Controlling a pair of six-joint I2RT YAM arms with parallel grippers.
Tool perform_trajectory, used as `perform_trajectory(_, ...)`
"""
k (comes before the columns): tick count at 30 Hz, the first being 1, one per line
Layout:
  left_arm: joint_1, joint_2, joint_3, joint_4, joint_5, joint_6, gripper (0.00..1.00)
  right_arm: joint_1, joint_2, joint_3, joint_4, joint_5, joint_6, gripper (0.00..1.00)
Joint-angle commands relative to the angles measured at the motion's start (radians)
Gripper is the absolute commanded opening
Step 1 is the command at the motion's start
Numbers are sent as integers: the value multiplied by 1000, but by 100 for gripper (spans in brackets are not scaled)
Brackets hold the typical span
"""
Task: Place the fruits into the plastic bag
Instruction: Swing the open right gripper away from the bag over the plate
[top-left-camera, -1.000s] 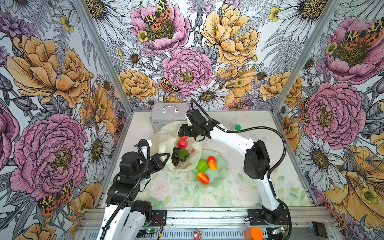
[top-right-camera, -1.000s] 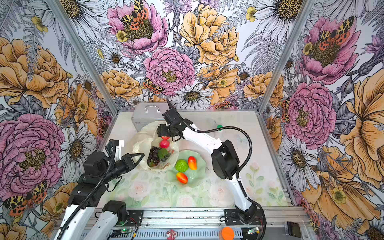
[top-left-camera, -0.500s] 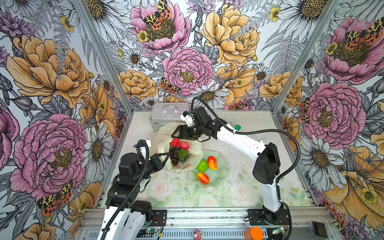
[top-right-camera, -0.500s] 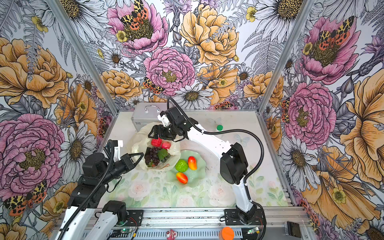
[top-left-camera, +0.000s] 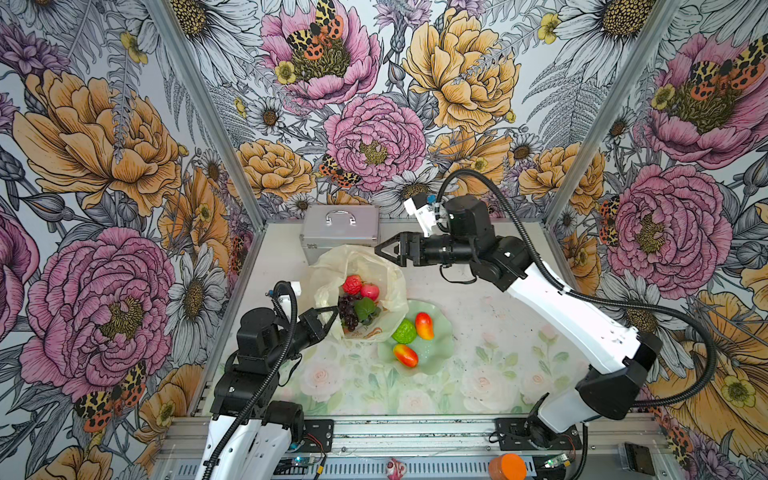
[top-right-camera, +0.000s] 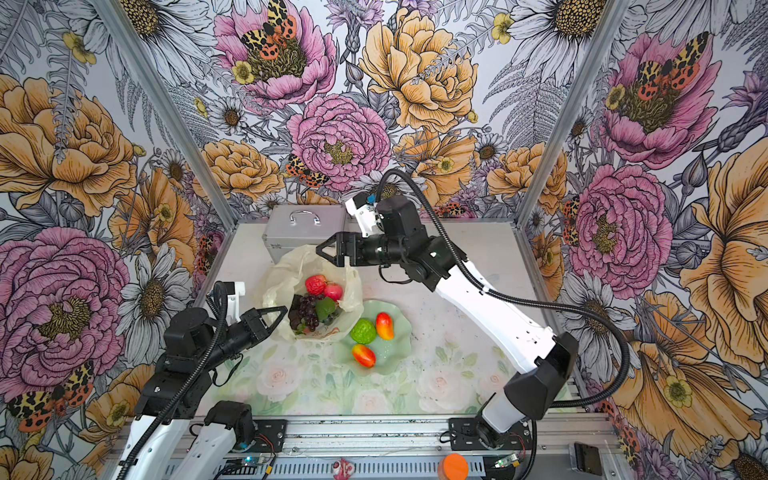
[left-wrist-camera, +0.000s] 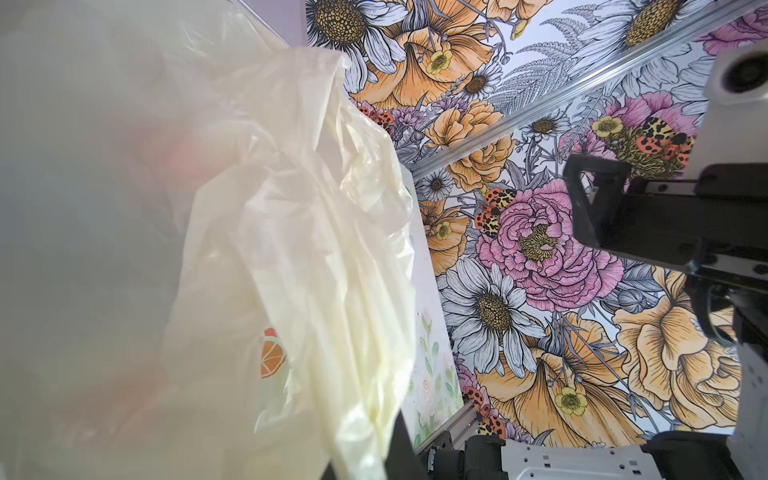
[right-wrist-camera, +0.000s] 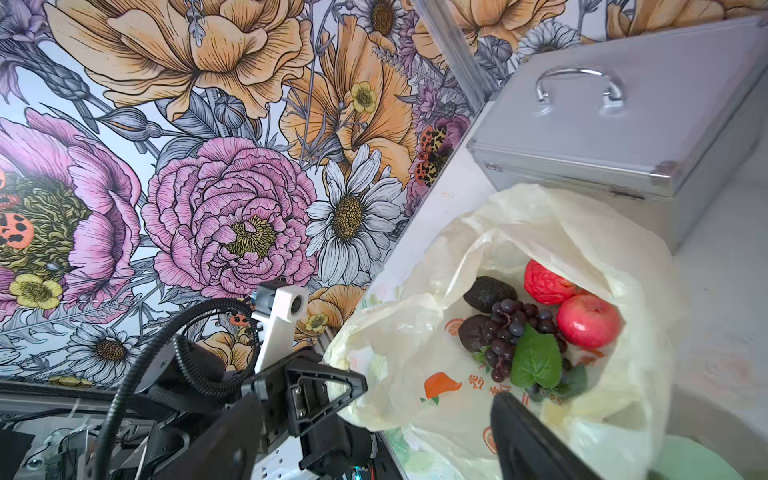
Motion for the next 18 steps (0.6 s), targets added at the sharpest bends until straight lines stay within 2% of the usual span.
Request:
perform_trajectory(1, 11, -16, -18, 8, -7, -2, 0, -25, -95, -81, -13, 87, -18, 92)
perform_trajectory(7, 16, -20, -21, -34, -4, 45, 0, -58, -261, -193, -129, 188, -40, 99)
perform_trajectory(10, 17, -23, -23, -56, 0, 66, 0, -63, -320, -245, -197, 252, -41, 99)
perform_trajectory(18, 17, -26, -34, -49, 7, 70, 0, -63, -363, -350, -318, 368, 10, 99)
